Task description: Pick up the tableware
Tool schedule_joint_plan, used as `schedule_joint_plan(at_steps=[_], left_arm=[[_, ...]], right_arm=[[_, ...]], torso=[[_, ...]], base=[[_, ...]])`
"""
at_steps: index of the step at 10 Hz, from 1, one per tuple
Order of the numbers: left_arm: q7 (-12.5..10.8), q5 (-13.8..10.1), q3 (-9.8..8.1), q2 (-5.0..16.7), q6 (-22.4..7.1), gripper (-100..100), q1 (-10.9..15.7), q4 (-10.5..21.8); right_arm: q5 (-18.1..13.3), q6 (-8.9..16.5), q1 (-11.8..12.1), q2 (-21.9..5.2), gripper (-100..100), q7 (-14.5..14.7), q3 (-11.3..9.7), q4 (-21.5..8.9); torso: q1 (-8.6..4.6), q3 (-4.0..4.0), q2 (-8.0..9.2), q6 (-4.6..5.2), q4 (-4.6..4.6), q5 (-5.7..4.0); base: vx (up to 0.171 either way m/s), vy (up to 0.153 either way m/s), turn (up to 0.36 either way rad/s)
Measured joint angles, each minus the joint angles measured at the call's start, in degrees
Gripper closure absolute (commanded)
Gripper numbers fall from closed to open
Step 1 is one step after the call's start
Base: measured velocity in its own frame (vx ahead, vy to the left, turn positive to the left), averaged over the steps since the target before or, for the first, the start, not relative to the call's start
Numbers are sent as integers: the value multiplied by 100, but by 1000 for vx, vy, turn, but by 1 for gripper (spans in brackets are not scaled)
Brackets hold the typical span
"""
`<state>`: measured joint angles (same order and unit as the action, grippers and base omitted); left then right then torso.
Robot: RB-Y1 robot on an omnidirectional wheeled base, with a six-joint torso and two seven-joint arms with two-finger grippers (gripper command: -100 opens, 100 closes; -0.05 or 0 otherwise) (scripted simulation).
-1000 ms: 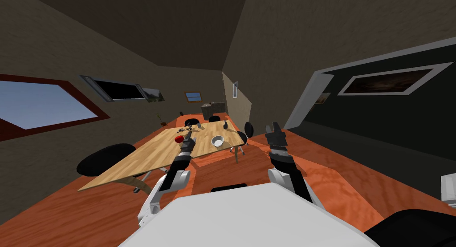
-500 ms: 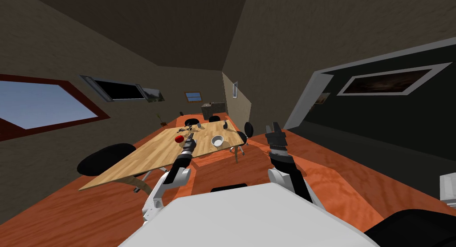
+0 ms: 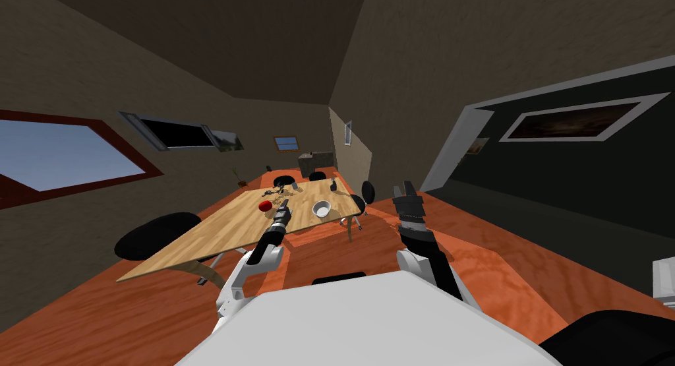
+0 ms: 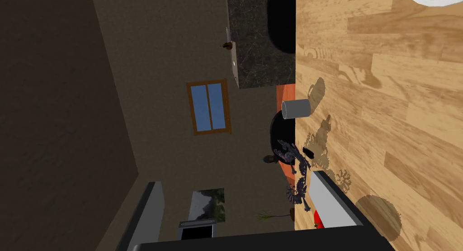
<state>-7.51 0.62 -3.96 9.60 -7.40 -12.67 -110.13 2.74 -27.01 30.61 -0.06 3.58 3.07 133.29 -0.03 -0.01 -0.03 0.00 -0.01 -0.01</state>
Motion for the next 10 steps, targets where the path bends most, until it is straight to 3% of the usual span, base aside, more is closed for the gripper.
schedule_joint_plan(at_steps=[10], left_arm=[[-48, -36, -36, -61, -1516, -100, 647, 762]], right_arm=[[0, 0, 0, 0, 0, 0, 0, 0]], torso=[[-7, -5, -10, 0, -2, -2]], base=[[17, -19, 8]])
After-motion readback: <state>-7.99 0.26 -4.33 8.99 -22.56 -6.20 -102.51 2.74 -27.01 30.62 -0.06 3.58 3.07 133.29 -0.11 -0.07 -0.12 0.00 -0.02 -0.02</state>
